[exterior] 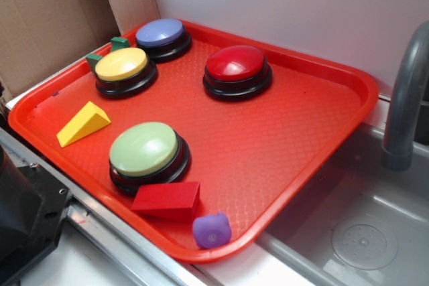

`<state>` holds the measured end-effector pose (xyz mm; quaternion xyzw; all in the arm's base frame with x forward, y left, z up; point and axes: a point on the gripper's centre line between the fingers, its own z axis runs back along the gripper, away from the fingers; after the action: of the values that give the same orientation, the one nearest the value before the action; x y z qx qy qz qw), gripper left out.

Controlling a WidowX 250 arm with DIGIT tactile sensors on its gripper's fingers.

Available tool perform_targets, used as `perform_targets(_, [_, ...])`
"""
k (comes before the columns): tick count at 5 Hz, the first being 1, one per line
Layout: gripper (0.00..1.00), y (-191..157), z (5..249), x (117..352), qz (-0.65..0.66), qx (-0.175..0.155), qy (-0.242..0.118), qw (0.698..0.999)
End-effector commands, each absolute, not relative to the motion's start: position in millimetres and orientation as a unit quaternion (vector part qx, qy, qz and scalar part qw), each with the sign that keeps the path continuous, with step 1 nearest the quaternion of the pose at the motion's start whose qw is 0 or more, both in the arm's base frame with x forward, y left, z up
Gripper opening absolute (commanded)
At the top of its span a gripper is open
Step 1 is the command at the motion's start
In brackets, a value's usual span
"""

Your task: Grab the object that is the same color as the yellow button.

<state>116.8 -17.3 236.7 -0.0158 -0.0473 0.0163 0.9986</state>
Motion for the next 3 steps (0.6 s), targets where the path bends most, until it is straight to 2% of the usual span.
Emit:
perform_targets(1, [1.00,-17.3,236.7,116.8,0.016,-0.016,-0.047,0.999])
perform_targets(2, [1.00,-2.2,221.3,124.0,-0.024,-0.021,-0.067,0.997])
perform_targets(3, [1.00,14.9,203.0,127.8,-0.030,-0.006,-0.100,0.994])
